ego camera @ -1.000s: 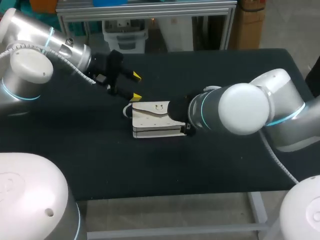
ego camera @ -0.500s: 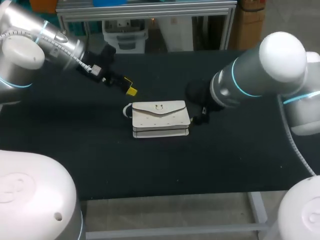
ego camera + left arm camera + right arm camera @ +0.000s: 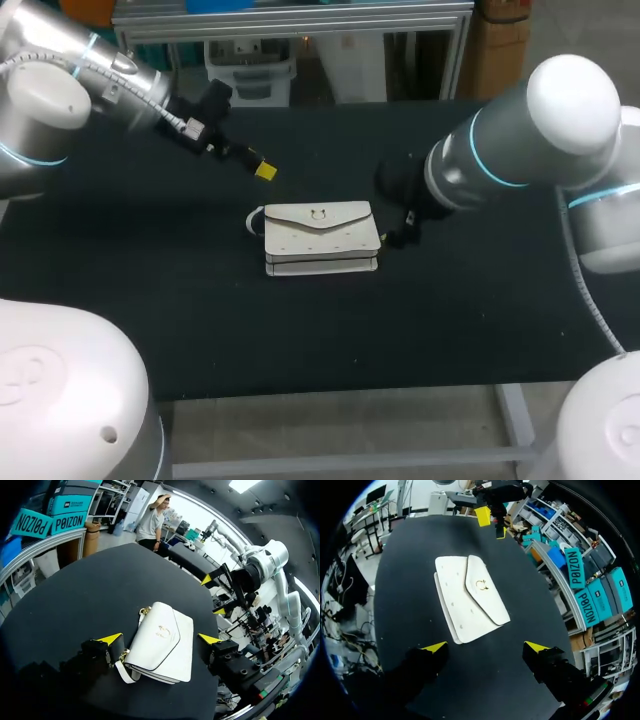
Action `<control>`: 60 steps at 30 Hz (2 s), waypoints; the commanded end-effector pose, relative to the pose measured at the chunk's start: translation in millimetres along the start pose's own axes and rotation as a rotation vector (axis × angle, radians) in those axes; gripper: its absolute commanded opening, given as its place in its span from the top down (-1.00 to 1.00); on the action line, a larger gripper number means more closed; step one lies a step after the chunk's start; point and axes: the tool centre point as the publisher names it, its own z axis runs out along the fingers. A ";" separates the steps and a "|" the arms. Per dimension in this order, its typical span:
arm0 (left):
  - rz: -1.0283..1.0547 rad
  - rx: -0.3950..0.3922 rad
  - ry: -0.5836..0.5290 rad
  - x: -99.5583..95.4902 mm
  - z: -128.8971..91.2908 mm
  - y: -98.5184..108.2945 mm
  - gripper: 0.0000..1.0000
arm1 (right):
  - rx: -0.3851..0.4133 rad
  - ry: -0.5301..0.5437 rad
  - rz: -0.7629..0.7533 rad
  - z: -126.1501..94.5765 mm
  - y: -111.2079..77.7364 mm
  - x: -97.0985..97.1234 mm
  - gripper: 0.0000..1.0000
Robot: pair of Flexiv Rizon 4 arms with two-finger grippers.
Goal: Pick up the bag, open it, inspect its contents, close it, and place it on the opposite side
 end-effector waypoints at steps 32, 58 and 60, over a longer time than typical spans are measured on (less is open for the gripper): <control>-0.738 -0.253 -0.468 14.3 -3.2 7.4 -1.00 | 0.275 0.435 0.465 -9.5 -19.4 -21.6 -1.00; -0.890 -0.062 -0.518 19.0 -0.8 27.3 -1.00 | -0.003 0.338 0.991 -8.4 -30.0 -28.2 -1.00; -0.921 -0.033 -0.561 17.2 -4.2 28.0 -1.00 | -0.014 0.356 1.030 -8.3 -31.4 -28.0 -1.00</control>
